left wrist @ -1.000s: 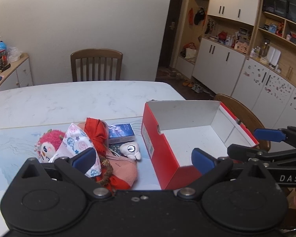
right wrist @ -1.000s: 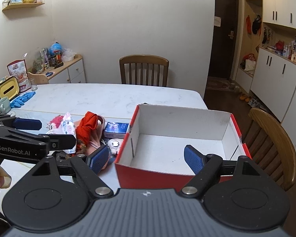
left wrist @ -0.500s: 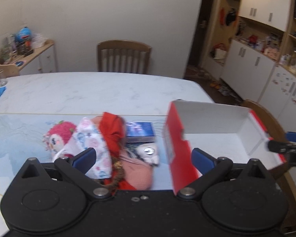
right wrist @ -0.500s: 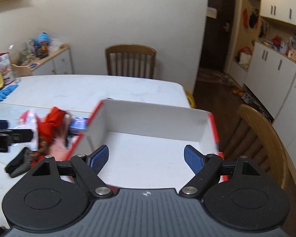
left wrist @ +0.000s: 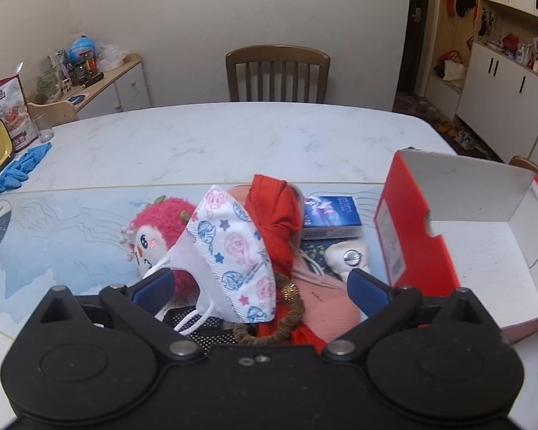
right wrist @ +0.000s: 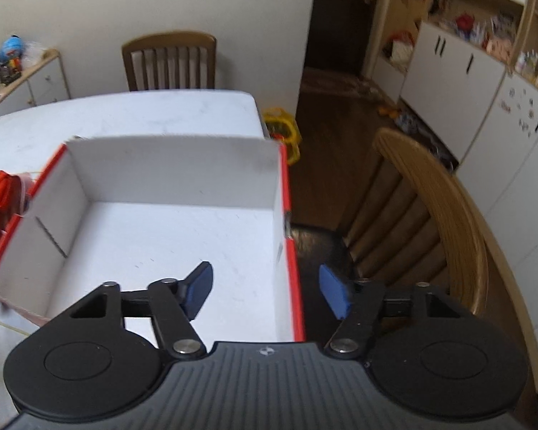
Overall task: Organize objects
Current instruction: 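Grasp the patterned face mask from the pile with the left gripper, then carry the mask into the red box and open the left gripper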
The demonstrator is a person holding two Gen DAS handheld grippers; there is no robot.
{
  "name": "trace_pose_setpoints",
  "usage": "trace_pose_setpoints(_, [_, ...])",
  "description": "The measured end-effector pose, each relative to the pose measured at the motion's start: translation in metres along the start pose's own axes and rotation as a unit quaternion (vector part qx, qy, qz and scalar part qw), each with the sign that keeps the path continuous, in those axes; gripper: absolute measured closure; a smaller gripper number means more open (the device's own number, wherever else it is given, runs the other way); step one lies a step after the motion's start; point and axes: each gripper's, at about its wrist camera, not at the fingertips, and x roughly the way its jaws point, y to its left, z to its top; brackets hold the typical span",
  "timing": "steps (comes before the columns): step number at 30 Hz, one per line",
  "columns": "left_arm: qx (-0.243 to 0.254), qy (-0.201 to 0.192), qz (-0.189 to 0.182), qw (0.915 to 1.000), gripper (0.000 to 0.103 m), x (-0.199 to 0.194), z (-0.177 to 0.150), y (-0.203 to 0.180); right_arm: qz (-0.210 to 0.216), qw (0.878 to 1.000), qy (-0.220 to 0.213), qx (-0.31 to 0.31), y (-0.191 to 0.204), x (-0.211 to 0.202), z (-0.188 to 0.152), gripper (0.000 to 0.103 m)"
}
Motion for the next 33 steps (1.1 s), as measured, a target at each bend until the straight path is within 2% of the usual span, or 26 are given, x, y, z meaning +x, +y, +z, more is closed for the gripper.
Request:
trace_pose_setpoints(6, [0.000, 0.012, 0.019, 0.9997, 0.002, 0.009, 0.000, 0.001, 0.004, 1.000, 0.025, 0.003, -0.013, 0.016, -0.001, 0.069])
trace_pose_setpoints(10, [0.000, 0.019, 0.030, 0.9994, 0.002, 0.017, 0.001, 0.002, 0.008, 0.999, 0.036, -0.001, -0.018, 0.024, -0.002, 0.074])
trace_pose_setpoints(14, [-0.007, 0.024, 0.046, 0.9986, 0.004, 0.028, 0.005, 0.006, 0.006, 0.999, 0.048, -0.014, -0.017, 0.031, -0.004, 0.089])
trace_pose_setpoints(18, [-0.006, 0.021, 0.063, 0.9978, 0.006, 0.035, 0.012, 0.005, 0.007, 0.998, 0.047, -0.027, -0.014, 0.034, -0.006, 0.095])
trace_pose_setpoints(22, [-0.010, 0.027, 0.075, 0.9968, 0.011, 0.043, 0.013, 0.000, 0.003, 0.998, 0.044, -0.044, -0.010, 0.035, -0.006, 0.095])
trace_pose_setpoints(24, [-0.010, 0.031, 0.088, 0.9956, 0.023, 0.047, 0.010, -0.003, 0.007, 0.998, 0.044, -0.040, -0.011, 0.036, -0.006, 0.095])
trace_pose_setpoints(28, [-0.021, 0.031, 0.096, 0.9947, 0.032, 0.047, 0.008, -0.001, 0.011, 0.998, 0.047, -0.037, -0.013, 0.035, -0.005, 0.095])
trace_pose_setpoints(30, [-0.025, 0.030, 0.096, 0.9946, 0.049, 0.045, 0.008, 0.000, 0.013, 0.998, 0.047, -0.035, -0.014, 0.035, -0.005, 0.095])
trace_pose_setpoints(33, [-0.034, 0.030, 0.091, 0.9948, 0.064, 0.039, 0.008, -0.001, 0.016, 0.998, 0.048, -0.035, -0.015, 0.036, -0.004, 0.095])
